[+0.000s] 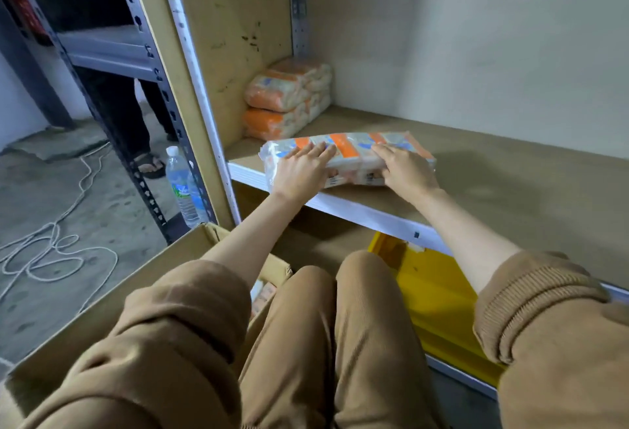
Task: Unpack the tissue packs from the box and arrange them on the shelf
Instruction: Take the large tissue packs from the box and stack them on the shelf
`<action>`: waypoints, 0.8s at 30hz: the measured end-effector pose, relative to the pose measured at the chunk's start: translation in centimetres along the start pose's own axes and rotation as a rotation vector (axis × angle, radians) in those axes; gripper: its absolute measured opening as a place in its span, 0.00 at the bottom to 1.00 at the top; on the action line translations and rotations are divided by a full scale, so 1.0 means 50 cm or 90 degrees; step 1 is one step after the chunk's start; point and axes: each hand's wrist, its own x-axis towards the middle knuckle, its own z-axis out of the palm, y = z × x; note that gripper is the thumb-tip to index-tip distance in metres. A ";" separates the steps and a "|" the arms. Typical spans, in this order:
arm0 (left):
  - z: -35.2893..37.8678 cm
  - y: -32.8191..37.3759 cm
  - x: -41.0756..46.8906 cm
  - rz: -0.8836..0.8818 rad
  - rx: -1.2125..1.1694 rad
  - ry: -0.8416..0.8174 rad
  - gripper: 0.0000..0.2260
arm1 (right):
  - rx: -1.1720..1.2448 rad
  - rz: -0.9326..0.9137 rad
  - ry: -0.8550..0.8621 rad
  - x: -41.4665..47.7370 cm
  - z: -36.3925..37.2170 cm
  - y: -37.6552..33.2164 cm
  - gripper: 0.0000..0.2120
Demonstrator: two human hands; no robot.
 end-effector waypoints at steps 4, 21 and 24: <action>0.030 0.034 0.027 0.034 0.001 -0.031 0.22 | 0.002 0.048 -0.027 0.002 0.025 0.050 0.26; 0.110 -0.077 0.179 -0.024 -0.014 -0.135 0.34 | -0.027 0.067 -0.060 0.186 0.099 0.058 0.29; 0.115 -0.069 0.216 -0.027 0.021 -0.122 0.31 | -0.010 0.099 0.040 0.180 0.133 0.035 0.32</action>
